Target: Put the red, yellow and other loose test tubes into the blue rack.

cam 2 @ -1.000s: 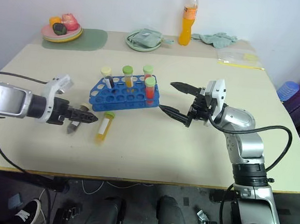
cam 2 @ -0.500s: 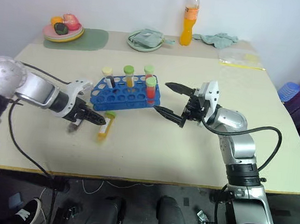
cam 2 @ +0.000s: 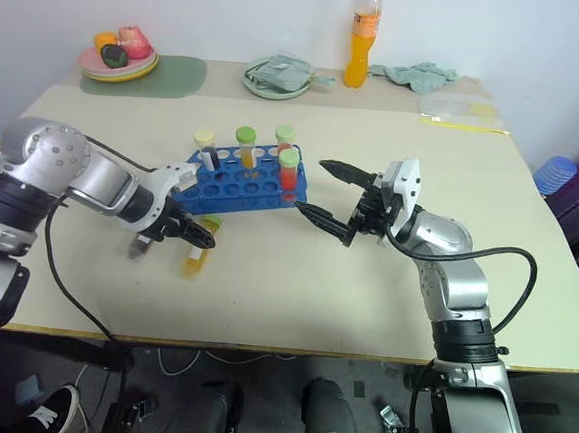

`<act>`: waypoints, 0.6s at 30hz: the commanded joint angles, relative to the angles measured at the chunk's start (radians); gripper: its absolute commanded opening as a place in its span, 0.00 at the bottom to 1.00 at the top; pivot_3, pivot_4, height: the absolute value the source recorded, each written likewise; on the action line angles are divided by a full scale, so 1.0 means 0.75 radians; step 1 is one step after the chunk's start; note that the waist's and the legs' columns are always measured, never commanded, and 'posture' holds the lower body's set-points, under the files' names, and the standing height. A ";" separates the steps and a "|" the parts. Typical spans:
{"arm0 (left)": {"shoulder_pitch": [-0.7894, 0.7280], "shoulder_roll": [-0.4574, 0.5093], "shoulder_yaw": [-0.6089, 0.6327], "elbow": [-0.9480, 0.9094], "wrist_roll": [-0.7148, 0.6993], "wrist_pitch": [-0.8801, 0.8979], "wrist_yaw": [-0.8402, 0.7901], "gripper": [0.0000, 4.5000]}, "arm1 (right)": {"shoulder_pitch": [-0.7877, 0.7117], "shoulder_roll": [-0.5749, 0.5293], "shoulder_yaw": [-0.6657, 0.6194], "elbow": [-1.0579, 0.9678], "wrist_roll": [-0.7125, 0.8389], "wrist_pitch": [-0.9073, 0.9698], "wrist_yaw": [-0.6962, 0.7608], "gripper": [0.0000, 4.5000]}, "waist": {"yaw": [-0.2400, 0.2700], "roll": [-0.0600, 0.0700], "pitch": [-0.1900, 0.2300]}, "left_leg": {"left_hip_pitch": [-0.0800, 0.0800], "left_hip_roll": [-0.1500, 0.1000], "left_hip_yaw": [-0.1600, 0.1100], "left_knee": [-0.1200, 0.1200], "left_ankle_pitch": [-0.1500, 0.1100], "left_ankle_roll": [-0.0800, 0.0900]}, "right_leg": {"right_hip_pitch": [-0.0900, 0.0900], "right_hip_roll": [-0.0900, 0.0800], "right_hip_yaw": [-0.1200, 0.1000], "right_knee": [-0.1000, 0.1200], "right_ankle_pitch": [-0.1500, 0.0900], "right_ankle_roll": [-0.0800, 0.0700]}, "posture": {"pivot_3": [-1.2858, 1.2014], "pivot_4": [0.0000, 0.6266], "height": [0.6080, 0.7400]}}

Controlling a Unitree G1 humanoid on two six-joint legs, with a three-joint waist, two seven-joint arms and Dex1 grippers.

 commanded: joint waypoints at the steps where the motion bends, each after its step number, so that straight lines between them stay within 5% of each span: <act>1: 0.000 0.010 0.031 -0.107 0.036 0.011 -0.018 1.00 | -0.002 -0.006 -0.031 -0.071 0.023 -0.005 -0.011 0.99 | -0.001 0.000 0.000 | 0.000 0.000 0.000 0.000 0.000 0.000 | 0.000 0.000 0.000 0.000 0.000 0.000 | 0.52 0.24 1.00; 13: 0.199 -0.018 0.125 -0.258 0.058 0.011 0.035 1.00 | 0.009 -0.024 -0.047 -0.098 0.027 0.011 -0.037 0.99 | -0.002 0.000 0.000 | 0.001 0.000 -0.001 0.000 0.000 0.000 | 0.001 0.000 0.000 0.000 0.000 0.000 | 0.52 0.24 1.00; 16: 0.234 -0.039 0.166 -0.262 0.070 0.011 0.067 0.83 | 0.015 -0.028 -0.047 -0.112 0.029 0.018 -0.046 1.00 | -0.002 0.000 0.000 | 0.002 0.000 -0.002 0.000 0.000 0.000 | 0.001 0.000 0.000 0.000 0.000 0.000 | 0.52 0.24 1.00; 18: 0.240 -0.060 0.188 -0.252 0.093 0.011 0.086 0.62 | 0.020 -0.031 -0.046 -0.120 0.031 0.021 -0.050 1.00 | 0.000 0.000 0.000 | 0.002 0.000 -0.002 0.000 0.000 0.000 | 0.001 0.000 0.000 0.000 0.000 0.000 | 0.52 0.24 1.00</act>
